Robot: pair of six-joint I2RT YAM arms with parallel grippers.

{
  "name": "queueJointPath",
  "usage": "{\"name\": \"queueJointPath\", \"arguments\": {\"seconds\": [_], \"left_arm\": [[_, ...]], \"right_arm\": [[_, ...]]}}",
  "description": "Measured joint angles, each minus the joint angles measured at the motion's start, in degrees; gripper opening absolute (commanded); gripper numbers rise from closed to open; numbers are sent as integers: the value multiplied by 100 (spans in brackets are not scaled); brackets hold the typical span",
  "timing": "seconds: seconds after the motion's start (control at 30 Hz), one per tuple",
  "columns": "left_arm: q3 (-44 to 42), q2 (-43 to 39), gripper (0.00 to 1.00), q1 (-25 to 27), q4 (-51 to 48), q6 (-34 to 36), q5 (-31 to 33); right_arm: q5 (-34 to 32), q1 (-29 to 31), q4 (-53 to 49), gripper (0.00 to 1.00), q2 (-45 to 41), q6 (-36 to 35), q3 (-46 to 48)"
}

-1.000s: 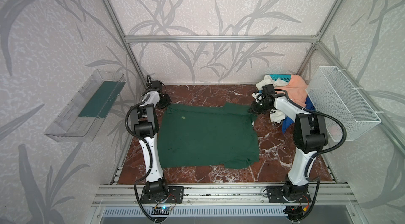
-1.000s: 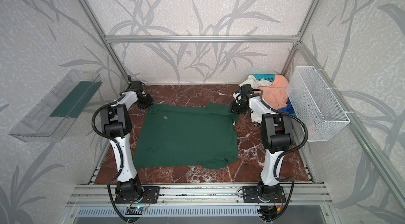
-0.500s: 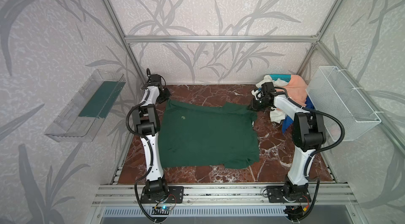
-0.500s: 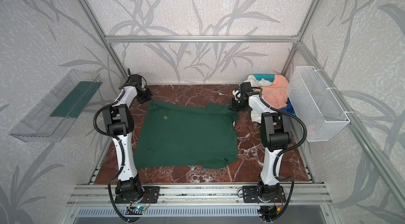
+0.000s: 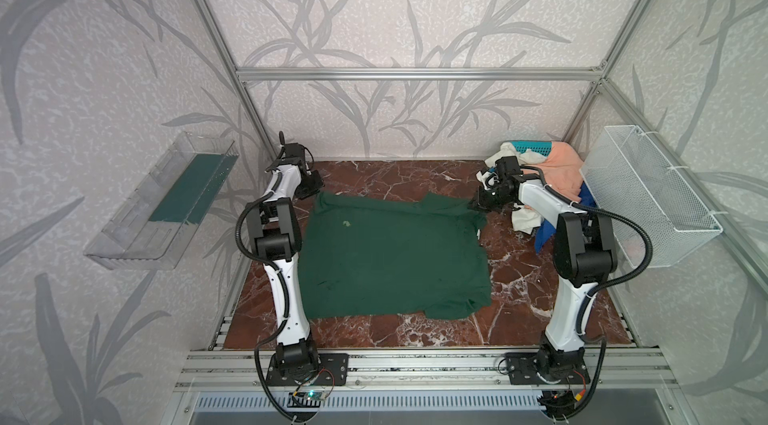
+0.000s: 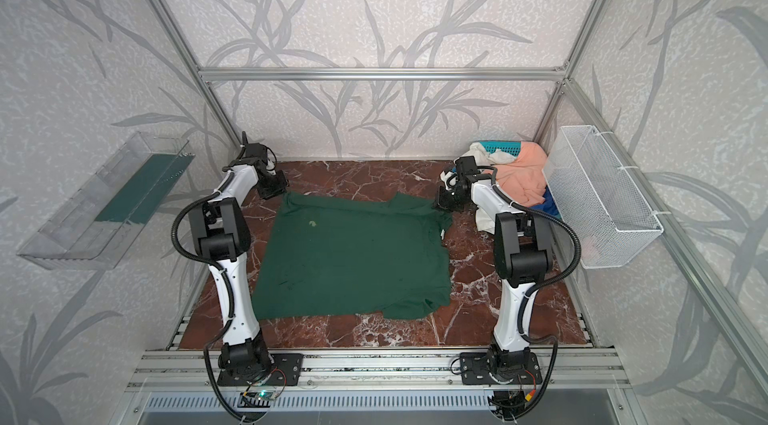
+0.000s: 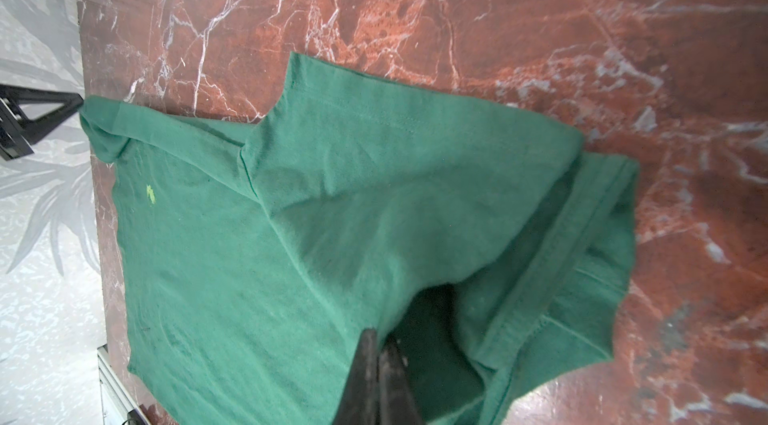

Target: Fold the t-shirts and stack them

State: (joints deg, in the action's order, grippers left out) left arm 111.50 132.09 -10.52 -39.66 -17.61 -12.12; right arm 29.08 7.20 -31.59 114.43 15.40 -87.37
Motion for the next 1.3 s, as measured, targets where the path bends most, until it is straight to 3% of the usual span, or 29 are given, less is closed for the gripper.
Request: {"name": "queueJointPath", "arguments": {"seconds": [0.3, 0.63, 0.93, 1.3], "left_arm": [[-1528, -1104, 0, -4, 1226, 52, -26], [-1996, -1357, 0, -4, 2175, 533, -186], [-2129, -1276, 0, -44, 2999, 907, -396], [-1233, -393, 0, -85, 3585, 973, -1080]], "right_arm": [[-2, 0, 0, 0, -328, -7, 293], [-15, 0, 0, 0, -876, -28, 841], [-52, 0, 11, 0, -999, -20, 1198], [-48, 0, 87, 0, -1001, 81, 1202]]}}
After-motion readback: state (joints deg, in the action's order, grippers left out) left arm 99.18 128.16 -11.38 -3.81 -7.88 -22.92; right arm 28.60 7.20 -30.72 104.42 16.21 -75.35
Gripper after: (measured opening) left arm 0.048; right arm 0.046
